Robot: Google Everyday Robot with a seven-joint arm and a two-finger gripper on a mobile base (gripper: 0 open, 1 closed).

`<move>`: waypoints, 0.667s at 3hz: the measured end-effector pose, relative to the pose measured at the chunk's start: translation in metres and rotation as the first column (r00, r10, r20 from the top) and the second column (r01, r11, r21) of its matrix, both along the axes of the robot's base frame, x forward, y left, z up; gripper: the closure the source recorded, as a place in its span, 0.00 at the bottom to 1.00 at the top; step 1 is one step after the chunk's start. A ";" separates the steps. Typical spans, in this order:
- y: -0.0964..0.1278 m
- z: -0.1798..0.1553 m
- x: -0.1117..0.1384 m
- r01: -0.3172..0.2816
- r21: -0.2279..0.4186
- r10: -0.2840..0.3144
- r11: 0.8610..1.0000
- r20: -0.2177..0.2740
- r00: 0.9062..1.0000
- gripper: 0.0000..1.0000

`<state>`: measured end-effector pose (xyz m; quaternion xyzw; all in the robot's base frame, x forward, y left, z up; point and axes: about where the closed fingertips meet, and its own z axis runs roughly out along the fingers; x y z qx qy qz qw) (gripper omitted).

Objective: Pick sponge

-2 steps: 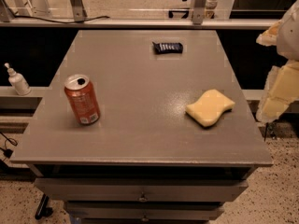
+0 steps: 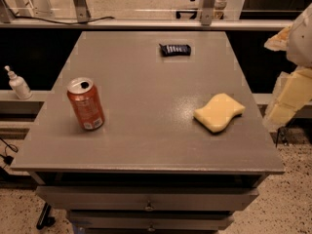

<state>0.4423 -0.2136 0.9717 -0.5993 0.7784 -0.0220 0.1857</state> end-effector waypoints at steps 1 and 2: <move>0.009 -0.015 0.008 -0.023 0.075 0.021 0.997 0.027 0.999 0.00; 0.022 -0.036 0.028 -0.038 0.159 0.031 0.987 0.050 0.998 0.00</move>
Offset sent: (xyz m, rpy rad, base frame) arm 0.0535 0.0330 -0.0622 0.2571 -0.0617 0.0461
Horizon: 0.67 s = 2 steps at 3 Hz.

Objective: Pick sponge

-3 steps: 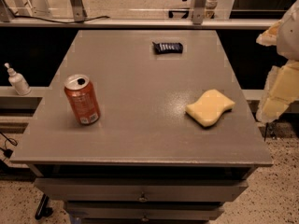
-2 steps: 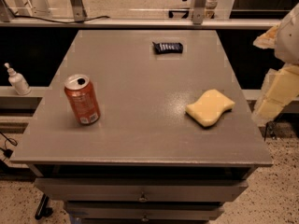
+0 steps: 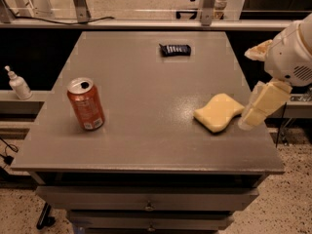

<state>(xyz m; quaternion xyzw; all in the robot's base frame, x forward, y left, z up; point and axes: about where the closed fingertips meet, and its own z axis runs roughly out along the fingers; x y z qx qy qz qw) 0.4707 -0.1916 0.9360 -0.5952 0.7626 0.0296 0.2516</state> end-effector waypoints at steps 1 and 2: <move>0.014 -0.025 0.018 -0.002 0.055 0.003 0.998 -0.016 1.000 0.00; 0.026 -0.060 0.027 0.005 0.082 0.001 0.997 -0.071 0.997 0.00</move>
Offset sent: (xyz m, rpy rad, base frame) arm 0.0375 0.0365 -0.1011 0.1139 0.1373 -0.0140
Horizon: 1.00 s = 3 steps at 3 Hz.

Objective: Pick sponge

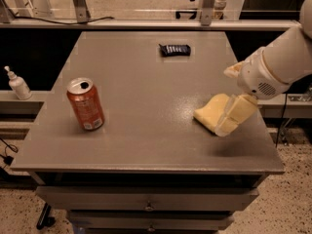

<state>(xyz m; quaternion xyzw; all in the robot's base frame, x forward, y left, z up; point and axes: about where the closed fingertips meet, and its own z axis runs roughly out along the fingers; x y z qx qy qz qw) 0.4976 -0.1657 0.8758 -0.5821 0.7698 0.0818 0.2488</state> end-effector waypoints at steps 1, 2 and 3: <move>0.002 -0.025 0.002 0.010 0.008 -0.009 1.000 -0.041 0.999 0.00; 0.006 -0.039 0.002 0.012 0.014 -0.011 1.000 -0.059 0.998 0.19; 0.009 -0.041 0.003 0.012 0.020 -0.011 1.000 -0.061 0.998 0.42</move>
Offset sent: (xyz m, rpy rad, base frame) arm 0.0027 0.0065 -0.0575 0.0228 0.0822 -0.0191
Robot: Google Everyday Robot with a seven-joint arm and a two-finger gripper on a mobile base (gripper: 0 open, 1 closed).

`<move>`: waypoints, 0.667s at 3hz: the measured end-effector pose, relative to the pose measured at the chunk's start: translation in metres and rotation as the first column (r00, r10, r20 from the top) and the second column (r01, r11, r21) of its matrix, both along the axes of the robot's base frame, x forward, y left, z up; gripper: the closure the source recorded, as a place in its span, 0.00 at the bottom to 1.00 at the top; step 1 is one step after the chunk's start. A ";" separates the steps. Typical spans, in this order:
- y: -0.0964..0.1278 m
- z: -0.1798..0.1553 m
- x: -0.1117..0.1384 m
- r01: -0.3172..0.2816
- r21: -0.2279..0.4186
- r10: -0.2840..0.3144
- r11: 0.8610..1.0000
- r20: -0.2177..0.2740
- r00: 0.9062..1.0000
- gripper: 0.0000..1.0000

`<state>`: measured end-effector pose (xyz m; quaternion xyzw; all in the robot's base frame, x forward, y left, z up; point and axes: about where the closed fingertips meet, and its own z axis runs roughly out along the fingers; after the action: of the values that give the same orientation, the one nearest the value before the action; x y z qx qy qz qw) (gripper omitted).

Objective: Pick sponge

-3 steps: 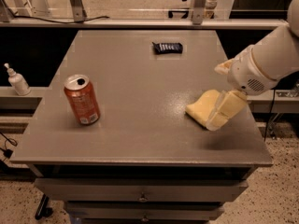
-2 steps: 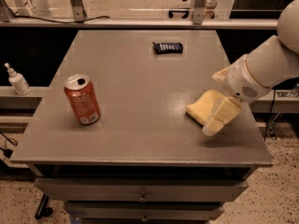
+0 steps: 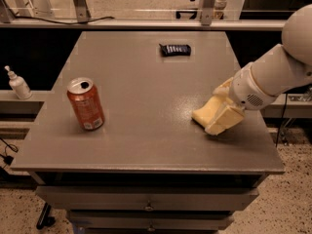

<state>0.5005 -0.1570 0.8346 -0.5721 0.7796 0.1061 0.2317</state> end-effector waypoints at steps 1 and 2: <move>0.004 0.008 0.000 0.004 0.012 -0.004 1.000 0.013 1.000 0.65; 0.011 0.028 0.004 -0.001 0.027 0.000 1.000 0.041 0.999 0.88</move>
Offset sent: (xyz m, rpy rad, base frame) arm 0.0097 0.0179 0.0529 0.0466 -0.0773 0.0006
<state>0.5043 -0.1456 0.8625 -0.5714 0.7729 0.1048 0.2552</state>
